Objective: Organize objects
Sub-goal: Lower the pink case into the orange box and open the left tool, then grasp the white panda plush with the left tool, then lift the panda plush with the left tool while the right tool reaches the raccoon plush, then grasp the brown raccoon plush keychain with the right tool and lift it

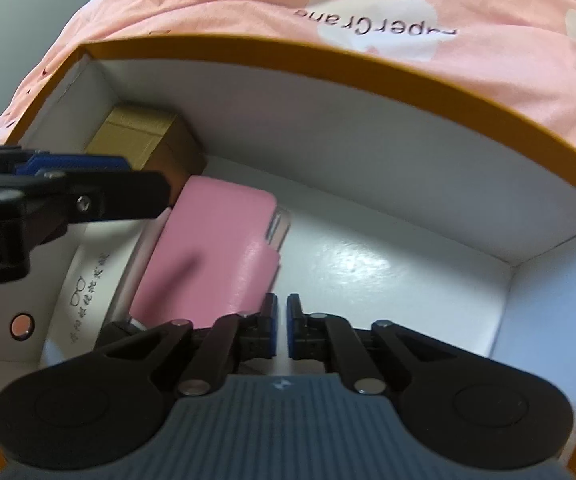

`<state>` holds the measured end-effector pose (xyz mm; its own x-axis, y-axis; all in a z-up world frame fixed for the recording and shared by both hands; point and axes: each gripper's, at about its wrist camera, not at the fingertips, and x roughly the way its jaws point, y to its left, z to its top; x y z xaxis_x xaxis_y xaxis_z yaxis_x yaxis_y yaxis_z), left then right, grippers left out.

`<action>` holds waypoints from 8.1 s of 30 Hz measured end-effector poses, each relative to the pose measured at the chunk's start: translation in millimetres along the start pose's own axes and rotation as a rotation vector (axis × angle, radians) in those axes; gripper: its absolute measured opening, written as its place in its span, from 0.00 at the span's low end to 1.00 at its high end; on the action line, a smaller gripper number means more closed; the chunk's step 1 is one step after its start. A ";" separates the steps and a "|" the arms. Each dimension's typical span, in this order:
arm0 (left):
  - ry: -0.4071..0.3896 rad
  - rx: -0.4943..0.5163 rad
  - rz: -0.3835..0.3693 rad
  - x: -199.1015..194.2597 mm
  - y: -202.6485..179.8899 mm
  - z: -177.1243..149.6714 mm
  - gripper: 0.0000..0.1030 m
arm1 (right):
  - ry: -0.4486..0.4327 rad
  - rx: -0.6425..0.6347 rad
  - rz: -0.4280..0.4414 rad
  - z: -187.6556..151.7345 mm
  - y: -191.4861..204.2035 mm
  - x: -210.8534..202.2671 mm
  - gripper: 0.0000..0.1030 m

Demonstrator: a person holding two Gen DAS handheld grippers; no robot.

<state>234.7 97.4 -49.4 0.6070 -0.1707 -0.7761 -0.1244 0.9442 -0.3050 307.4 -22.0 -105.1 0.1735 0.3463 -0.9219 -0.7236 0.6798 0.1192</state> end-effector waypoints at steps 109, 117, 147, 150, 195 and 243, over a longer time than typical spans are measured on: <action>0.331 -0.093 -0.189 -81.0 -22.5 -192.9 0.49 | -0.121 0.060 0.002 -241.9 75.6 -97.0 0.02; 0.292 -0.091 -0.106 -91.2 -18.0 -184.0 0.49 | -0.130 0.053 0.174 -238.9 84.5 -100.8 0.02; 0.345 0.008 0.052 -84.1 -19.4 -206.5 0.78 | -0.086 -0.080 0.245 -242.0 128.7 -88.6 0.10; 0.345 0.028 0.053 -83.8 -20.4 -206.7 0.77 | -0.117 -0.061 0.184 -247.2 122.4 -98.9 0.33; 0.105 0.140 0.123 -111.7 -19.5 -183.2 0.70 | 0.276 -0.646 -0.237 -257.7 58.7 -96.8 0.52; 0.109 0.055 -0.002 -111.3 -8.5 -178.4 0.64 | -0.269 0.239 -0.072 -238.4 42.1 -146.3 0.35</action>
<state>28.2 58.1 -58.8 0.5181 -0.1991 -0.8319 -0.0780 0.9575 -0.2777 92.4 -198.2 -53.1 0.4111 0.4280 -0.8048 -0.5320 0.8296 0.1694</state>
